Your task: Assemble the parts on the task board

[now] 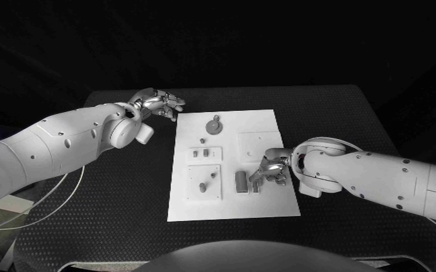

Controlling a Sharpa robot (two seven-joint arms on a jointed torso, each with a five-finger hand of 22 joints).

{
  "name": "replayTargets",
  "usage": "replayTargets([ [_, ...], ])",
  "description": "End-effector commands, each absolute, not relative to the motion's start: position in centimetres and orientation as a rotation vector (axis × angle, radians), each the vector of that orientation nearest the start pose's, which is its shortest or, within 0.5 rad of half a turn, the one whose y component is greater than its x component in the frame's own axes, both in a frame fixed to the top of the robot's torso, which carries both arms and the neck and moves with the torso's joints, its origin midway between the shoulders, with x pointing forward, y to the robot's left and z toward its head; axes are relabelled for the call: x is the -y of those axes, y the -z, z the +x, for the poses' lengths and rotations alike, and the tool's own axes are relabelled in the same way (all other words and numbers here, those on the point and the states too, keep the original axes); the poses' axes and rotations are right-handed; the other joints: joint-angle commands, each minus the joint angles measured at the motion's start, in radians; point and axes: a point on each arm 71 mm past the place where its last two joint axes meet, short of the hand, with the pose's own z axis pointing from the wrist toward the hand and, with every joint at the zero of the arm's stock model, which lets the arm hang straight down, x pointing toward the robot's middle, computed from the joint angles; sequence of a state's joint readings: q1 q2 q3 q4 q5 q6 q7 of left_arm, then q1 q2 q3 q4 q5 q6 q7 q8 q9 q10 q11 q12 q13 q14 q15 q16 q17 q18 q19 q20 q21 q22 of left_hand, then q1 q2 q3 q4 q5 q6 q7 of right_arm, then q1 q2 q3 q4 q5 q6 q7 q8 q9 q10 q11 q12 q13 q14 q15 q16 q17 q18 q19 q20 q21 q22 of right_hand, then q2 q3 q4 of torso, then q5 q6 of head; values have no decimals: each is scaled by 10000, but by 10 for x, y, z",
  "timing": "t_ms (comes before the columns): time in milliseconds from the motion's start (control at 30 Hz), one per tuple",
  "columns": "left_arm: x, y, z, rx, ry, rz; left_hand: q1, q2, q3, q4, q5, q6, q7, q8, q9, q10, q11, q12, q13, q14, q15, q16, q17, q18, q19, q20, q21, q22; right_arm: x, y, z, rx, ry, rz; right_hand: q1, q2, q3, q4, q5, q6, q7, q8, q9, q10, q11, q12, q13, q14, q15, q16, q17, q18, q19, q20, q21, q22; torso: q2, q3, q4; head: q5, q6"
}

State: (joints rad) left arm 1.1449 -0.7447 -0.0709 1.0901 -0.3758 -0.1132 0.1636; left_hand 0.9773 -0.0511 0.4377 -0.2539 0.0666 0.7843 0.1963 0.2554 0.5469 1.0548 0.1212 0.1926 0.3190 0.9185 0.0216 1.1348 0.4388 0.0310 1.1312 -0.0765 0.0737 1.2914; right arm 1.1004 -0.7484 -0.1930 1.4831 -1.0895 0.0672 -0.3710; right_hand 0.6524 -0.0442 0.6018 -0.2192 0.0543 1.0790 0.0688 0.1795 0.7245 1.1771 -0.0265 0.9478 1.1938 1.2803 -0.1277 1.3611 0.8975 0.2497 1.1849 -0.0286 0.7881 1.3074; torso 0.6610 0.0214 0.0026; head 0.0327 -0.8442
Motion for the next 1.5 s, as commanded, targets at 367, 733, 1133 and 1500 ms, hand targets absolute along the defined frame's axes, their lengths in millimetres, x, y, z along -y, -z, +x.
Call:
replayTargets([
  [367,-288,253,539,-17344,10903,-9303,-113,-25,0,54,-54,11,87,69,12,-105,45,45,-11,0,-36,-74,6,208,-14,-41,-56,9,183,281,446,-22486,-5835,1059,14,-633,134,122,-39,-428,208,-94,-21,-18,39,49,9,86,-25,-8,15,121,114,-96,-12,157,-49,19,-43,-34,290],
  [733,-287,252,542,-16955,11215,-9714,-226,87,225,-21,-46,188,-1,210,51,-211,171,105,-68,-627,235,-1313,-526,-16,-1175,228,-126,-739,202,245,511,-18720,-9595,4431,438,-548,345,5,-34,-1024,434,-358,-104,-187,254,24,15,-13,181,-125,-25,117,-15,-56,-107,158,-337,-1,-6,-124,772],
  [1133,-282,236,555,-15629,11788,-10214,-512,53,630,-214,-89,-552,-112,-147,-196,-1494,441,-906,-1086,-2391,1505,-5256,-1781,-65,-3989,1489,-138,-3321,221,249,571,-15313,-11685,7788,1051,322,576,-570,-13,-2296,1306,-694,-137,-3233,1681,-5017,-4432,-4407,2334,-6508,-2938,-1159,-5420,1586,-3993,-1308,-871,52,-70,-54,1875],
  [1500,-267,233,558,-15298,12653,-10190,-999,-219,44,-134,-180,-1716,-586,-584,-338,-2874,158,-1316,-1782,-3785,1620,-6461,-2142,-310,-5533,1948,-131,-4469,226,253,573,-14958,-12779,8497,736,360,-526,-621,-37,-3077,1343,-854,-628,-3159,2085,-7362,-7907,-5681,3136,-9324,-4468,-1520,-7012,2048,-5484,-1872,-1058,110,-51,47,2398],
])
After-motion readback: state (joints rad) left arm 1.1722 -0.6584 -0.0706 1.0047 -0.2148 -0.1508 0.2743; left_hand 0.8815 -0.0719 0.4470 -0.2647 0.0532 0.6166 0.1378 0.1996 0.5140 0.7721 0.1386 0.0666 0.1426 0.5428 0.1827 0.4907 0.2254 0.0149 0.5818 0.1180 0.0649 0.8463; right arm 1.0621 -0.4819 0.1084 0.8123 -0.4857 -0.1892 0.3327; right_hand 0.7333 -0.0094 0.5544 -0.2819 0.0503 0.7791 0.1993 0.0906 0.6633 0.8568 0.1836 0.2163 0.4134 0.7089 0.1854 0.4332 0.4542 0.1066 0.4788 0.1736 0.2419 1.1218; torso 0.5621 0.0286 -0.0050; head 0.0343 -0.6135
